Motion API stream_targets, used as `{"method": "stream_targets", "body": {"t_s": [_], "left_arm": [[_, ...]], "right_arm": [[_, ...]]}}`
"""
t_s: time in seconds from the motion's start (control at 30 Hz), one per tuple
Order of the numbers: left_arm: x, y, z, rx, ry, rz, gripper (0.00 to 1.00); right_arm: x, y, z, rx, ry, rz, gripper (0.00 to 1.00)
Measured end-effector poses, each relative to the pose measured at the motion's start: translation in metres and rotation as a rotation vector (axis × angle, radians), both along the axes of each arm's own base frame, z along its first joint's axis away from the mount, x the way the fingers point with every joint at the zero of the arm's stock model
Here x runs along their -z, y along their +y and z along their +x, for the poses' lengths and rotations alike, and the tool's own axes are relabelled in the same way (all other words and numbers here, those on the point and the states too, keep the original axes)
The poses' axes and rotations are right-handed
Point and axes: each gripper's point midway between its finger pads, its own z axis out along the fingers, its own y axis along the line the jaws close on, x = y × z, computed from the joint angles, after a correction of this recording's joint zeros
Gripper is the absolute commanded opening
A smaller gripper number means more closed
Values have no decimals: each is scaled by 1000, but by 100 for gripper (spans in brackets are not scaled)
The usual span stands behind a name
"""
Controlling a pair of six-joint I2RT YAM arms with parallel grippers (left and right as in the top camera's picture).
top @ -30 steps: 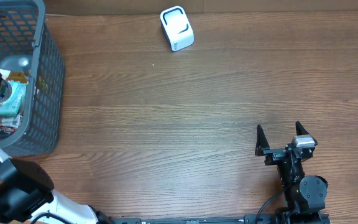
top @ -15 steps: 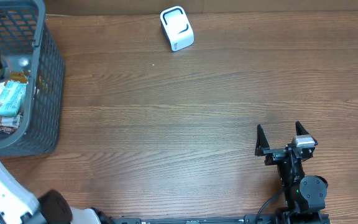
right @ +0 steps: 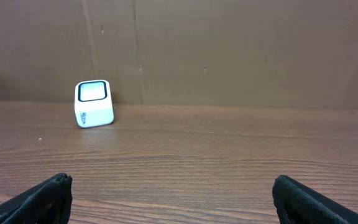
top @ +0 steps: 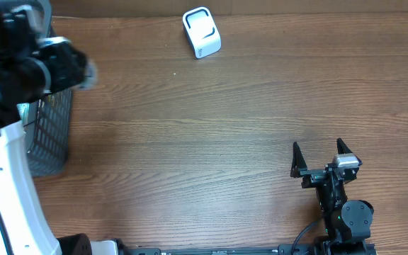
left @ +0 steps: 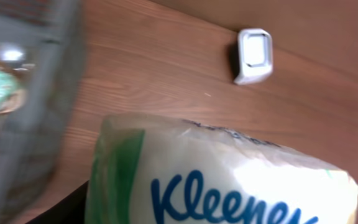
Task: Scan the item barcode
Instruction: 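Lift the tissue pack out and carry it toward the scanner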
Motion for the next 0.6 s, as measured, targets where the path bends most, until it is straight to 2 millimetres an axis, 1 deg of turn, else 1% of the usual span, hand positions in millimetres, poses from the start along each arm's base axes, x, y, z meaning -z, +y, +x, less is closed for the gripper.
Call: {"method": "stream_targets", "body": {"t_s": [0.23,0.3,0.37,0.47,0.53,0.6], "left_arm": [[6,-70,6,162,22,-62,34],[8,-91,8,219,30,-92,23],[12,-112,11,277,45,-129,16],[20,-136,14,345,71,-164,16],[28,-151,16,383,101,-177,18],[39,-164,18,413,135,-185,23]], "right_arm": [[0,0,0,0,0,0,100],[0,0,0,0,0,0,100],[0,0,0,0,0,0,100],[0,0,0,0,0,0,100],[0,0,0,0,0,0,100],[0,0,0,0,0,0,100]]}}
